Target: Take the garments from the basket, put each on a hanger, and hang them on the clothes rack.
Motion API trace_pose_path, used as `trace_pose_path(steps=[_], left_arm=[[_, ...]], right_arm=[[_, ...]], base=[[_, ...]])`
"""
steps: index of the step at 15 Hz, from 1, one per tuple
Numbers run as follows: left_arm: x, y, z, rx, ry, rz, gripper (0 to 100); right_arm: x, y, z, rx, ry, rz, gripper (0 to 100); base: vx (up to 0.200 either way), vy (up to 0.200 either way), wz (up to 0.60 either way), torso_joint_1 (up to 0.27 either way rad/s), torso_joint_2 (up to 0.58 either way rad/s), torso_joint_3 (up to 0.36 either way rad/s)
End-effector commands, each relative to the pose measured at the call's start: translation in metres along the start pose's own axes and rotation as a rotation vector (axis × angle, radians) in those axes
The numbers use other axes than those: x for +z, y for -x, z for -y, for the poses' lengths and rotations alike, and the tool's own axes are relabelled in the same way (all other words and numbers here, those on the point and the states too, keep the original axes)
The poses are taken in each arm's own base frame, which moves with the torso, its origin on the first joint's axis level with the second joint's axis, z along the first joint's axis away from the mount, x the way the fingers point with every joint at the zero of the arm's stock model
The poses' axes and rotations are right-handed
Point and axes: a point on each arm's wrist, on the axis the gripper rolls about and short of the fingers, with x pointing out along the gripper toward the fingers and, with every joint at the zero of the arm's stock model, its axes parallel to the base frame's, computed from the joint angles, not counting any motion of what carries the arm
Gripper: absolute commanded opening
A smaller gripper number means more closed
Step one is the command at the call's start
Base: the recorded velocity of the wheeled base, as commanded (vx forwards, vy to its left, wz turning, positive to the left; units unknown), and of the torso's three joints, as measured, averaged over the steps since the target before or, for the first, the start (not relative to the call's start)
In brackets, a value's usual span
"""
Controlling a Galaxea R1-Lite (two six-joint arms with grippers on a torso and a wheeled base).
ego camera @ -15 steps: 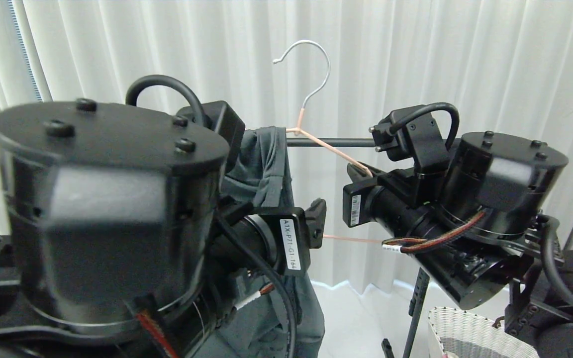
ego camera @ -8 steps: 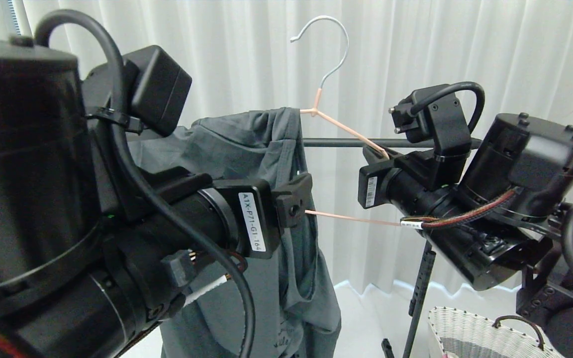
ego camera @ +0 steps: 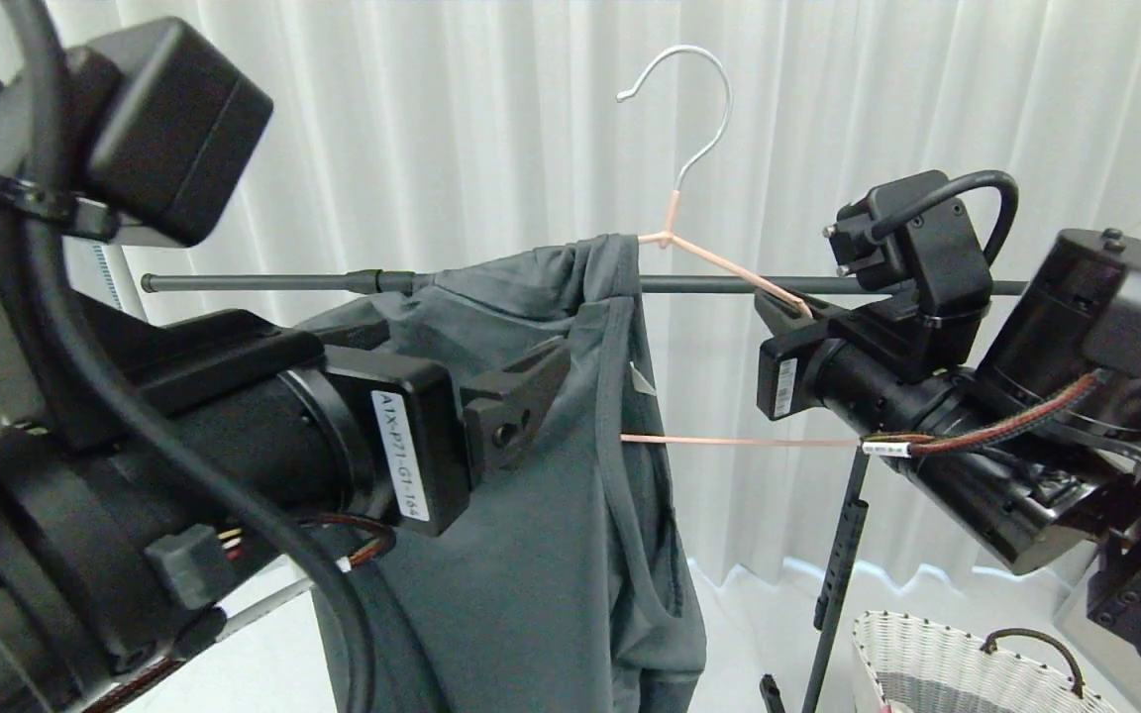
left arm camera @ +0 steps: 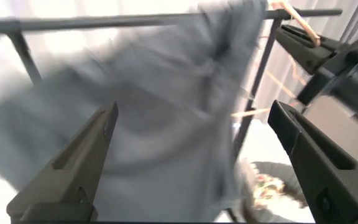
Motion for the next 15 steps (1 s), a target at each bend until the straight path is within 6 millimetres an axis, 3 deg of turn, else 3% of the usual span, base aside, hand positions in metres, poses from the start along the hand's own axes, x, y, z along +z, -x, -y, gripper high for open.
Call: trace_pose_path(steps=[1, 3, 6, 11, 15], left_arm=[[0.008, 0.013, -0.009, -0.021, 0.005, 0.037, 100], [0.015, 0.022, -0.029, -0.107, -0.09, 0.071, 100], [0.016, 0.01, -0.055, -0.235, -0.167, 0.064, 100], [0.002, 0.008, -0.051, -0.45, -0.185, -0.02, 100], [-0.011, -0.006, -0.041, -0.57, -0.195, -0.094, 100]], right_arm=[[0.001, 0.008, 0.005, -0.003, 0.001, -0.001, 0], [0.0, 0.016, 0.008, 0.015, 0.005, -0.004, 0], [-0.005, 0.034, 0.013, 0.064, 0.045, -0.016, 0], [-0.009, 0.049, 0.003, 0.131, 0.058, -0.027, 0], [-0.012, 0.061, -0.011, 0.201, 0.071, -0.036, 0]], base=[[0.0, 0.0, 0.0, 0.0, 0.0, 0.0], [0.0, 0.0, 0.0, 0.0, 0.0, 0.0], [0.0, 0.0, 0.0, 0.0, 0.0, 0.0], [0.0, 0.0, 0.0, 0.0, 0.0, 0.0], [0.0, 0.0, 0.0, 0.0, 0.0, 0.0]])
